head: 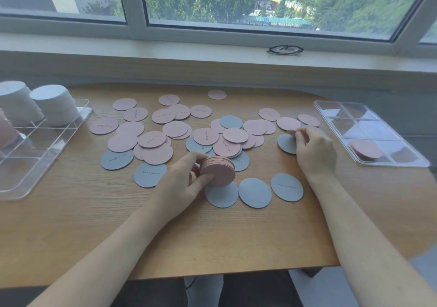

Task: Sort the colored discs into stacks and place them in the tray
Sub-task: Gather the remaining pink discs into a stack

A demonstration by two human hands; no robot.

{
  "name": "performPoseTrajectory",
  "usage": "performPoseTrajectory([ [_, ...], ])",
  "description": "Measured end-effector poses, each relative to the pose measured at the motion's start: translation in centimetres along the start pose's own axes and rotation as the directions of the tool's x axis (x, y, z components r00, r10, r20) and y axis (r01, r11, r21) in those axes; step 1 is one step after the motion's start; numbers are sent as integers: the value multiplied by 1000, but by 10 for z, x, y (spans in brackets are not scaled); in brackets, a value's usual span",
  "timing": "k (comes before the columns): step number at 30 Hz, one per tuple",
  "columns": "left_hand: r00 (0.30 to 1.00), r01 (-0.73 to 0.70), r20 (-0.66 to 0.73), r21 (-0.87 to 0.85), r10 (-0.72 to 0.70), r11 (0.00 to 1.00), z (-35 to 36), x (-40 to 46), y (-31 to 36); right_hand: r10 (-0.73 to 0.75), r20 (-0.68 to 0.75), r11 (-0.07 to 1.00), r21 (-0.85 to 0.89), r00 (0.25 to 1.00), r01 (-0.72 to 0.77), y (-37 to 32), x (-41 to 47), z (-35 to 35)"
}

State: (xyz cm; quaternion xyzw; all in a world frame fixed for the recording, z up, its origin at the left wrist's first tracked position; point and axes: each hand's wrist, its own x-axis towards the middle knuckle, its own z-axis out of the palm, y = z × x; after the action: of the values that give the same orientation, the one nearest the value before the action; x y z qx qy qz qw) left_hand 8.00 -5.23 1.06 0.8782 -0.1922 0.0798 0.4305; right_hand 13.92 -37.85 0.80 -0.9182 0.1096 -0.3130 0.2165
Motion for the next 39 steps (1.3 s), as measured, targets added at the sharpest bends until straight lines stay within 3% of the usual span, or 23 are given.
performPoseTrajectory([
  [3,1000,-1,-23,-14,1,1000,-1,0,1,-151,-121,985,62,981,159,-13,-6,0],
  [6,999,8,-42,-21,-9,1000,-1,1,-2,-276,-112,912,282,955,296,-39,-17,-1],
  [11,999,-17,-51,-4,17,1000,1,2,-3,-250,202,777,626,947,72,-84,-52,1],
  [17,999,-22,-24,63,23,998,6,4,-10,-470,363,722,682,804,114,-95,-68,10],
  [20,995,-85,53,119,79,989,11,5,-13,-603,441,765,556,665,325,-95,-73,17],
  [22,990,-111,96,141,98,984,12,6,-13,-639,444,764,463,628,449,-100,-76,18],
  [28,984,-163,101,164,148,973,11,6,-12,-626,405,768,469,667,436,-98,-74,19],
  [31,992,-110,67,127,102,986,9,4,-13,-579,276,779,465,767,421,-86,-56,21],
  [35,1000,-15,13,87,14,996,8,6,-14,-234,57,928,312,971,205,-38,-11,19],
  [37,1000,-12,15,85,11,996,8,6,-14,-39,49,995,95,998,34,-5,11,16],
  [39,1000,-16,24,83,15,996,8,6,-14,92,95,988,-130,991,-79,24,29,14],
])
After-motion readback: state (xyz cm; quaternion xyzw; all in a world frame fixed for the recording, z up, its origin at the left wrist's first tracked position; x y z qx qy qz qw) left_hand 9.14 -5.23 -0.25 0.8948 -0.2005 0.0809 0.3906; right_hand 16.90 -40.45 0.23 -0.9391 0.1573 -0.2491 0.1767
